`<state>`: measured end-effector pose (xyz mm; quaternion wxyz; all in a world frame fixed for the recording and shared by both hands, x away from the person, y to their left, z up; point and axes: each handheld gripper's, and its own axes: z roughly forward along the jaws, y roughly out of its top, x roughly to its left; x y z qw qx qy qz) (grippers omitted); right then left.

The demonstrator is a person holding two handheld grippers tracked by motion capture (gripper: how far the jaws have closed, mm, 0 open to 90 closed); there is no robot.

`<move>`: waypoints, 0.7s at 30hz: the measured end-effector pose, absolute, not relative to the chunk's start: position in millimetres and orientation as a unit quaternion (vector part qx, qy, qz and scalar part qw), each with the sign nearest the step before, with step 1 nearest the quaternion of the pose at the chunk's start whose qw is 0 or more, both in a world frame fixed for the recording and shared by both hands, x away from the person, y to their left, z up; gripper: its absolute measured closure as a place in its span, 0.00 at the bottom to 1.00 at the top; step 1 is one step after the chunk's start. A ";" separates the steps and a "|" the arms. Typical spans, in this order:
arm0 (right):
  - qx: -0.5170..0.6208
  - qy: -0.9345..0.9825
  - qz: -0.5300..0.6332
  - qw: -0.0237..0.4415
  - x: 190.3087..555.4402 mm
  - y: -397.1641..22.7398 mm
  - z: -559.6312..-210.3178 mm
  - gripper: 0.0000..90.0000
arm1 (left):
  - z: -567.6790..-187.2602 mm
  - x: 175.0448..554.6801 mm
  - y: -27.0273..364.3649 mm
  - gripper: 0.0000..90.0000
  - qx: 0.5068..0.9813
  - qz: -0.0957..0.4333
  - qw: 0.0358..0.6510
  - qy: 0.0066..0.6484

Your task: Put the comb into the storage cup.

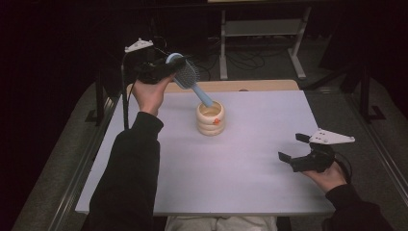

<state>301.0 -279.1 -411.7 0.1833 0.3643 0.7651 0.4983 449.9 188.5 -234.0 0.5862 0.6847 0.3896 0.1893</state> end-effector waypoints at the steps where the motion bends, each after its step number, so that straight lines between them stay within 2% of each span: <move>1: 0.365 0.766 0.498 0.181 301.2 -279.3 -412.5 0.00 | -234.8 450.1 186.7 0.63 0.688 0.191 0.583 0.388; 11: 0.359 0.775 0.492 0.170 301.2 -276.6 -416.1 0.00 | -248.1 454.0 168.6 0.63 0.715 0.197 0.556 0.376; 21: 0.357 0.778 0.487 0.172 301.1 -276.5 -418.8 0.00 | -264.1 461.3 160.9 0.62 0.721 0.186 0.547 0.382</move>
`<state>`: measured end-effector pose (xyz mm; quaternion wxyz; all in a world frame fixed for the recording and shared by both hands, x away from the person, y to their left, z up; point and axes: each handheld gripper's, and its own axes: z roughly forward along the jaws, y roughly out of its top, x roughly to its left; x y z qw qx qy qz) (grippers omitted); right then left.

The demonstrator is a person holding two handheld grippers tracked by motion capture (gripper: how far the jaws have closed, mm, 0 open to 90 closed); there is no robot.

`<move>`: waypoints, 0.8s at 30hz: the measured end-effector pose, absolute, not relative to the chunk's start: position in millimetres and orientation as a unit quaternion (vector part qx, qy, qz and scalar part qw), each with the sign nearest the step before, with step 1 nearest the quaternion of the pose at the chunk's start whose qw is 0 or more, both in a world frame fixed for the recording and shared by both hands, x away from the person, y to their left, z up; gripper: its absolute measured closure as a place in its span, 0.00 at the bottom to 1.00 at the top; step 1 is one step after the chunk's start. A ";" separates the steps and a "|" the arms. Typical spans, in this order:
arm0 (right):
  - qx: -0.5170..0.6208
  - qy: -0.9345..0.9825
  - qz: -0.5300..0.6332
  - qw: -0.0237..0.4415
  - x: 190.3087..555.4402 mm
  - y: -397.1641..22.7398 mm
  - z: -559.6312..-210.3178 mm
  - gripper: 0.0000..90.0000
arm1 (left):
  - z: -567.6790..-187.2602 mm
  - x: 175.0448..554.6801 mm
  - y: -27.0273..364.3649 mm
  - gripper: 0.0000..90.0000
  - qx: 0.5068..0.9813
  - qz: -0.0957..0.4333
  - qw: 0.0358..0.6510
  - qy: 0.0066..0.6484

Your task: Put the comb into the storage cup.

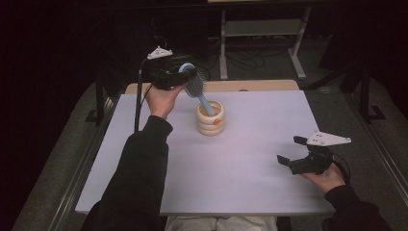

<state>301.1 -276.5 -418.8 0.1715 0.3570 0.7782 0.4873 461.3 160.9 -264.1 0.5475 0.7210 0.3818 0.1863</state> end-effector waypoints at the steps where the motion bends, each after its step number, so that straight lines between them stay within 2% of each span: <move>1: 0.357 0.779 0.487 0.170 301.2 -276.4 -419.5 0.00 | -265.9 461.9 160.7 0.62 0.721 0.185 0.547 0.383; 24: 0.351 0.793 0.473 0.156 301.5 -273.8 -423.9 0.00 | -299.8 469.6 147.1 0.60 0.736 0.172 0.524 0.393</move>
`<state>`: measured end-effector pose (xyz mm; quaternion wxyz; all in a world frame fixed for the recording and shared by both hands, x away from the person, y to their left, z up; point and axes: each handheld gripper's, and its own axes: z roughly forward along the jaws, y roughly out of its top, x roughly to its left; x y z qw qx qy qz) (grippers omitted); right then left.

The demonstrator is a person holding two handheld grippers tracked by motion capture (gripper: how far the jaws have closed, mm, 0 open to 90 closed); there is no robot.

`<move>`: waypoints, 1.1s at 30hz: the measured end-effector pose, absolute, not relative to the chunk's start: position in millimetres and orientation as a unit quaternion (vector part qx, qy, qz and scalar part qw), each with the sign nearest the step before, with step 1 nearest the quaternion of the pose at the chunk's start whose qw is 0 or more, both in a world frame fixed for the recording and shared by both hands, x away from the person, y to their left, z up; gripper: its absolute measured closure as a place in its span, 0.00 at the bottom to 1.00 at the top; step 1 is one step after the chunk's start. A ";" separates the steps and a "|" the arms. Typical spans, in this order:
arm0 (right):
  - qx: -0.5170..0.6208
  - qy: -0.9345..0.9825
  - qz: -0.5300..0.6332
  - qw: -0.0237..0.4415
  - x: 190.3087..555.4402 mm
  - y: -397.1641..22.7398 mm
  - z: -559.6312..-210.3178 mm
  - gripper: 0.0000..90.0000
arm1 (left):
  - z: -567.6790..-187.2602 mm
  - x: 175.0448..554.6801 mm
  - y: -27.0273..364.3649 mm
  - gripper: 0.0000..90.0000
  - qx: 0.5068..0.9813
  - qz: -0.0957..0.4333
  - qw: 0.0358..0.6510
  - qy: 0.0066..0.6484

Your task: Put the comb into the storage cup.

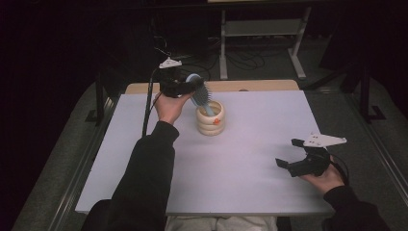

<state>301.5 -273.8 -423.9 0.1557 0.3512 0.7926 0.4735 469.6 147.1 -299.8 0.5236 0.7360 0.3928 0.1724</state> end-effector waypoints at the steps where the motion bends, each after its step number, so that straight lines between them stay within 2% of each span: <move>1: 0.350 0.793 0.474 0.156 301.3 -274.0 -423.5 0.00 | -300.8 469.5 147.2 0.60 0.736 0.177 0.522 0.394; 11: 0.348 0.796 0.469 0.159 302.5 -274.5 -423.7 0.00 | -309.9 469.9 157.5 0.54 0.720 0.148 0.544 0.405; 15: 0.350 0.796 0.468 0.157 302.4 -274.7 -424.0 0.00 | -307.1 468.5 166.4 0.43 0.697 0.150 0.567 0.412; 19: 0.348 0.801 0.464 0.150 303.3 -273.6 -425.3 0.00 | -307.0 465.2 172.6 0.31 0.701 0.175 0.558 0.407; 23: 0.351 0.802 0.460 0.148 305.1 -272.8 -426.8 0.00 | -311.7 458.8 184.2 0.28 0.680 0.192 0.576 0.412; 24: 0.350 0.803 0.459 0.147 305.6 -272.5 -427.2 0.00 | -312.5 458.9 187.2 0.23 0.676 0.185 0.582 0.413; 26: 0.348 0.808 0.453 0.143 306.3 -271.6 -427.9 0.00 | -312.8 458.3 191.3 0.15 0.681 0.182 0.579 0.410; 29: 0.345 0.811 0.452 0.142 306.6 -270.9 -428.0 0.00 | -312.5 458.0 196.3 0.08 0.693 0.159 0.573 0.407; 33: 0.347 0.808 0.455 0.142 306.8 -272.2 -427.5 0.00 | -310.0 450.3 200.7 0.02 0.706 0.169 0.567 0.389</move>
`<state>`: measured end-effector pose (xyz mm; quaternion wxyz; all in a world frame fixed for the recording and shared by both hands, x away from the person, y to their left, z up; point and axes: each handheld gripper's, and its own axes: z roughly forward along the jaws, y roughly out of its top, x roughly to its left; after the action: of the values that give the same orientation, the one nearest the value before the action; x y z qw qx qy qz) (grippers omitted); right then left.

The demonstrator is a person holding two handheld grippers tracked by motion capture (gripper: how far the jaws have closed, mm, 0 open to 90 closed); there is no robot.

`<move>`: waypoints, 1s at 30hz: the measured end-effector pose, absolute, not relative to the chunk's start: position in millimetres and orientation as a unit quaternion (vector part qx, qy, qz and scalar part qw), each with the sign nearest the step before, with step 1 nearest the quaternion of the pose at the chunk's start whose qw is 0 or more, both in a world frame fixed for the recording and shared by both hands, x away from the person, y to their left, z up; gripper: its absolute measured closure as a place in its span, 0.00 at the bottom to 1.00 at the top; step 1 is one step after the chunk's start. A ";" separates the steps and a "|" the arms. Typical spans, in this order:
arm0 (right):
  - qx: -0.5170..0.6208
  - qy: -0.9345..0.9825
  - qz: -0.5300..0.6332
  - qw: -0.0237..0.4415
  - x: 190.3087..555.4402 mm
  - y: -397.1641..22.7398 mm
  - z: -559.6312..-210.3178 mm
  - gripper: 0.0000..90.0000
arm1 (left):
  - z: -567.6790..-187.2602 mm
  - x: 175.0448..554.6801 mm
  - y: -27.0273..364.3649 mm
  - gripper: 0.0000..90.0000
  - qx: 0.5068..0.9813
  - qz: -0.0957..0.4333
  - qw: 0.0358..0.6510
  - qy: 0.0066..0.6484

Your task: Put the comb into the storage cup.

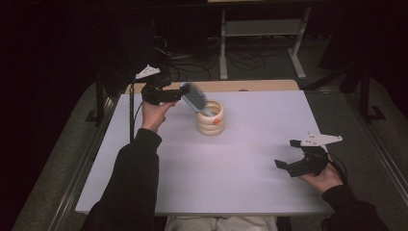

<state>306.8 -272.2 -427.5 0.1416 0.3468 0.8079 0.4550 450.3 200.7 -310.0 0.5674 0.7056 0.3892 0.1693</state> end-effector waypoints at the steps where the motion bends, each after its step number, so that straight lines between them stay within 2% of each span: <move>1: 0.347 0.808 0.455 0.142 306.7 -272.3 -427.4 0.00 | -309.9 448.9 202.2 0.00 0.708 0.168 0.566 0.387; 30: 0.347 0.803 0.462 0.145 305.8 -273.9 -425.8 0.00 | -326.1 410.4 262.4 0.00 0.709 0.178 0.581 0.357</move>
<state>305.8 -273.9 -425.8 0.1447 0.3466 0.8033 0.4622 410.4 262.4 -326.1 0.5814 0.7090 0.3571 0.1782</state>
